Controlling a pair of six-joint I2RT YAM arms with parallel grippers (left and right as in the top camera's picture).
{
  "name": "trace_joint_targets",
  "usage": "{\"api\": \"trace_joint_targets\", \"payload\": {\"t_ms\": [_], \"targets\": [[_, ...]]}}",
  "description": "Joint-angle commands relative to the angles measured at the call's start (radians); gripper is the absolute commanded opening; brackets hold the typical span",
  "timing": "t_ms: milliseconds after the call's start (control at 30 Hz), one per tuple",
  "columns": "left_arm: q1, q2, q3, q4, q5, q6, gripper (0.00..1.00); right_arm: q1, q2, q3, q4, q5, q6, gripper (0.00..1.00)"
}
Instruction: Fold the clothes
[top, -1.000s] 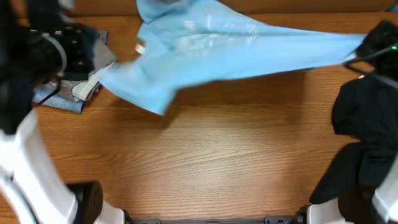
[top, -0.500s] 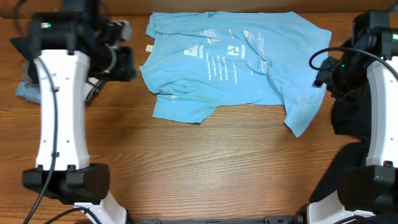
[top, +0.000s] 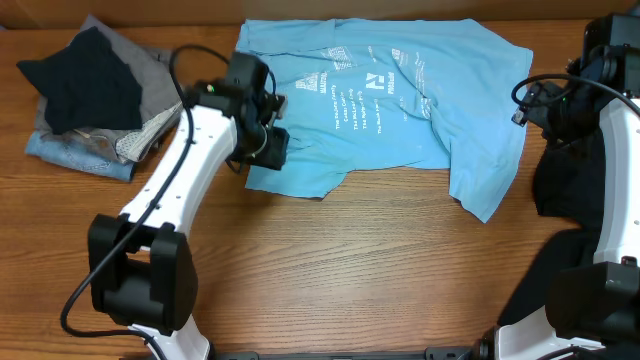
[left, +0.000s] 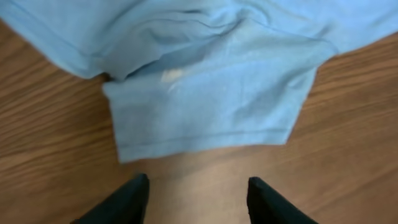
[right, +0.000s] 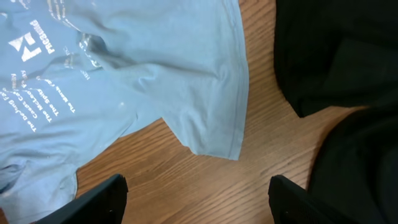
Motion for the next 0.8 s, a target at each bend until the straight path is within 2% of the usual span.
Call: {"api": "trace_joint_targets", "payload": {"t_ms": [0,100,267,500,600,667,767], "targets": [[0.004,-0.015,-0.114,0.099,0.044,-0.026,0.56,-0.002,-0.023,0.003,0.005,0.003,0.011,0.76],[0.005,-0.015,-0.199,0.187,0.027,-0.032,0.61,-0.002,-0.023,0.003,0.004,0.001,0.011,0.76],[0.005,-0.015,-0.309,0.342,-0.013,-0.036,0.81,-0.002,-0.023,0.002,0.013,-0.011,0.011,0.76],[0.005,0.061,-0.336,0.414,-0.032,-0.036,0.82,-0.002,-0.023,0.002,0.02,-0.024,0.011,0.76],[0.005,0.103,-0.336,0.411,-0.032,-0.036,0.66,-0.002,-0.023,0.002,0.019,-0.024,0.011,0.76],[0.005,0.116,-0.336,0.396,-0.036,-0.036,0.45,-0.002,-0.023,0.002,0.02,-0.024,0.011,0.76],[0.006,0.117,-0.336,0.386,-0.041,-0.036,0.22,-0.002,-0.023,0.002,0.023,-0.024,0.011,0.77]]}}
